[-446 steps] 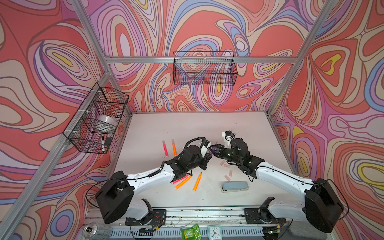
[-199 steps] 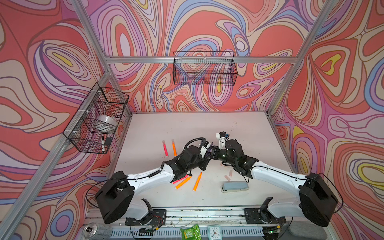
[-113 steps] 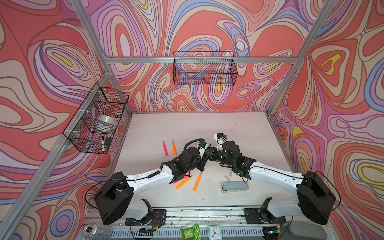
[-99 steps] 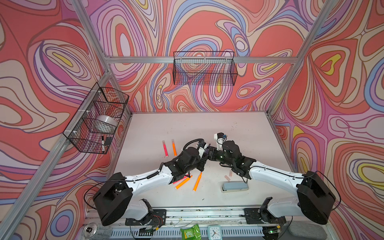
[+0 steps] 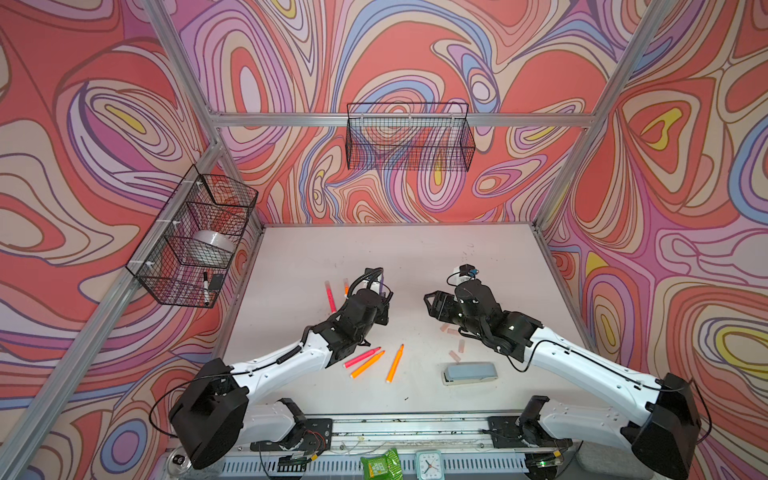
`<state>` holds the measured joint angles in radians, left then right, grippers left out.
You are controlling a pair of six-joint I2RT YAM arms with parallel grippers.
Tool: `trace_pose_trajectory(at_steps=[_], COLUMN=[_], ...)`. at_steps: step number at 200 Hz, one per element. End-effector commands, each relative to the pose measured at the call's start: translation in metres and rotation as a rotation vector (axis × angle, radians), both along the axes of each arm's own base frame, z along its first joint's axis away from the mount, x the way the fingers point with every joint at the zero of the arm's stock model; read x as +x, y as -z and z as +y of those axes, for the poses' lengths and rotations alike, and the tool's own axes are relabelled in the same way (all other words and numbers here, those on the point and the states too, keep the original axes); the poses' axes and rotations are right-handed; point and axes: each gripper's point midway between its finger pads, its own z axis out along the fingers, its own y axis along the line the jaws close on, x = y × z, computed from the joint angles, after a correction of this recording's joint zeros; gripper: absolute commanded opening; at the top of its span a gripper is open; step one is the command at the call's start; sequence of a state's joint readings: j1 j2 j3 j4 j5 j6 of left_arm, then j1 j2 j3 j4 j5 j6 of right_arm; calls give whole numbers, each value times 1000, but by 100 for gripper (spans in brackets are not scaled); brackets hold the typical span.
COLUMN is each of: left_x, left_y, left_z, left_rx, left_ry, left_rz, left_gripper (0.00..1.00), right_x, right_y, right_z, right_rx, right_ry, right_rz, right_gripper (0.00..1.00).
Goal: Insert the pens into the pen caps
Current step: 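Draw the right gripper back from the purple marker toward the loose caps, then lower the open right gripper over the translucent pale-pink caps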
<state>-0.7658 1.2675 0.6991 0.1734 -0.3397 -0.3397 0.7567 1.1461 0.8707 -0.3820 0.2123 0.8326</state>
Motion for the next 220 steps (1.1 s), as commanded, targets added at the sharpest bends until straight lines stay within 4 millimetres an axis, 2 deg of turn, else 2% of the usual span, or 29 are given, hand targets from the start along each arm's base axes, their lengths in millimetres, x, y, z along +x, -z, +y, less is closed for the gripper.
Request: trace_pose_trajectory(at_steps=[1,17,39,63,79,97,220], left_x=[0,-3,-6,-6,-6,-5,-5], left_y=[0,0,-3,-4,-4,-2,0], left_z=[15,9,3,4,3,1,-6], left_rx=[44,26,-4,-3,-2,0,9], left_ry=[-49,-14,16,13,17,25,51], left_rz=[-28,-23,-9,-11,-9,-2,8], left_gripper=[0,0,0,0,0,0,0], right_x=[-16,-20,-20,-16,-17,-16,11], right_y=[30,46,65,80,100,113,161], right_z=[-41,-43,-36,-29,-30,-26,-16], right_rx=[-143,-169,-171,-167,-184,-171,-181], right_ry=[144,165,145,103,96,76,40], right_rz=[159,228,281,314,379,384,433], right_gripper=[72,72,69,71,67,67,64])
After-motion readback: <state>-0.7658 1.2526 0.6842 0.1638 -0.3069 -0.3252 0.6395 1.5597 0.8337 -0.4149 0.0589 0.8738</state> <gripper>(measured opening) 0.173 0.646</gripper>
